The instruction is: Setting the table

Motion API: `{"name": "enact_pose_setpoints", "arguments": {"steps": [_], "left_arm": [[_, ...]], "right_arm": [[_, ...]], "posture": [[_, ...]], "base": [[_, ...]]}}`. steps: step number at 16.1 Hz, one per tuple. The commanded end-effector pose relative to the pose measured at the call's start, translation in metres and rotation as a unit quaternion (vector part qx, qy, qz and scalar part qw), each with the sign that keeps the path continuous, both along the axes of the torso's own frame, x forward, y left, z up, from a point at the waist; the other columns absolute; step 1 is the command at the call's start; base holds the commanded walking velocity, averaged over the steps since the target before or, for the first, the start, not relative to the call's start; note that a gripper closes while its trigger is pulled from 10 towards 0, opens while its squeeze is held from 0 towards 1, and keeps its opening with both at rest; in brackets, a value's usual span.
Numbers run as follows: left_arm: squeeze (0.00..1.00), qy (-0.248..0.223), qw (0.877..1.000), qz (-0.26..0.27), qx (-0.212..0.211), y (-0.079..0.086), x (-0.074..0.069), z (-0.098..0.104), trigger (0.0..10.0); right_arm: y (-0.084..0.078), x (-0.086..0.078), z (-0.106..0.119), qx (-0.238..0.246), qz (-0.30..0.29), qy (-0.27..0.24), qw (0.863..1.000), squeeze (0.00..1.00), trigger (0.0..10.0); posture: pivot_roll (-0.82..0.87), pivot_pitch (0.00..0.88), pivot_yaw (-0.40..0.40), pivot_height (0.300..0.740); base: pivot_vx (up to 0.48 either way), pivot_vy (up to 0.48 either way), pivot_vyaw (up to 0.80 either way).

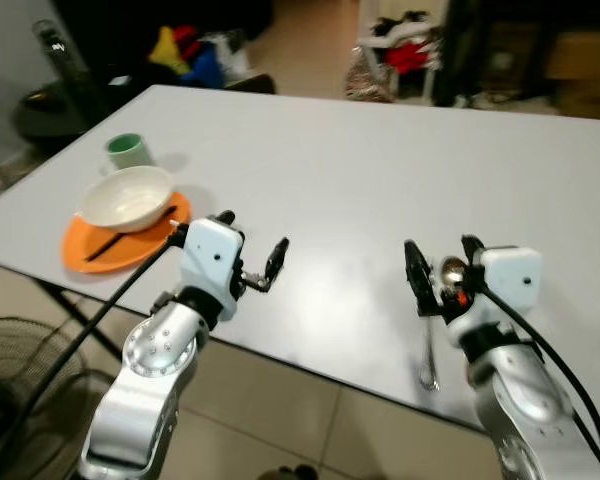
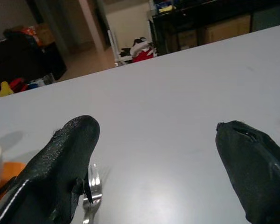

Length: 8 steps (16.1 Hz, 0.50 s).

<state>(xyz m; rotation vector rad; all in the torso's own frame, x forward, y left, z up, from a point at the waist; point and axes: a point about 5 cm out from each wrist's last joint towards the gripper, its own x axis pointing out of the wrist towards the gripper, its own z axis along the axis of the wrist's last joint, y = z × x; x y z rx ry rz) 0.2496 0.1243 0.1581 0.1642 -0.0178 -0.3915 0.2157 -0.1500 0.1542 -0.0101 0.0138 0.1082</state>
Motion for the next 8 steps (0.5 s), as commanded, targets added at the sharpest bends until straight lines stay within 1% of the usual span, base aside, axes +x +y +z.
{"name": "enact_pose_setpoints", "arguments": {"steps": [1,4,6,8], "left_arm": [[0.00,0.001,1.000,0.012,0.007,0.0041,-0.0018,-0.0009,10.0],[0.00,0.000,1.000,0.020,0.010,0.0056,-0.0029,-0.0017,10.0],[0.00,-0.005,1.000,0.015,0.020,0.0041,-0.0045,-0.0017,10.0],[0.00,-0.007,1.000,0.017,0.021,0.0051,-0.0046,-0.0010,10.0]], "right_arm": [[0.0048,-0.0026,0.0033,0.011,0.020,-0.012,1.000,1.00,10.0],[0.0049,-0.0020,0.0029,0.011,0.031,-0.012,0.999,1.00,10.0],[0.0072,0.0009,0.0038,0.013,0.037,-0.014,0.999,1.00,10.0],[0.0110,0.0028,0.0014,0.020,0.044,-0.009,0.999,1.00,10.0]], "posture": [[0.02,0.000,0.127,0.740],[0.03,0.000,0.113,0.740],[0.03,0.000,0.106,0.740],[0.04,0.000,0.102,0.740]], "base": [[0.000,0.000,0.80],[0.000,0.000,0.80],[0.000,0.000,0.80],[0.000,0.274,0.80]]}}
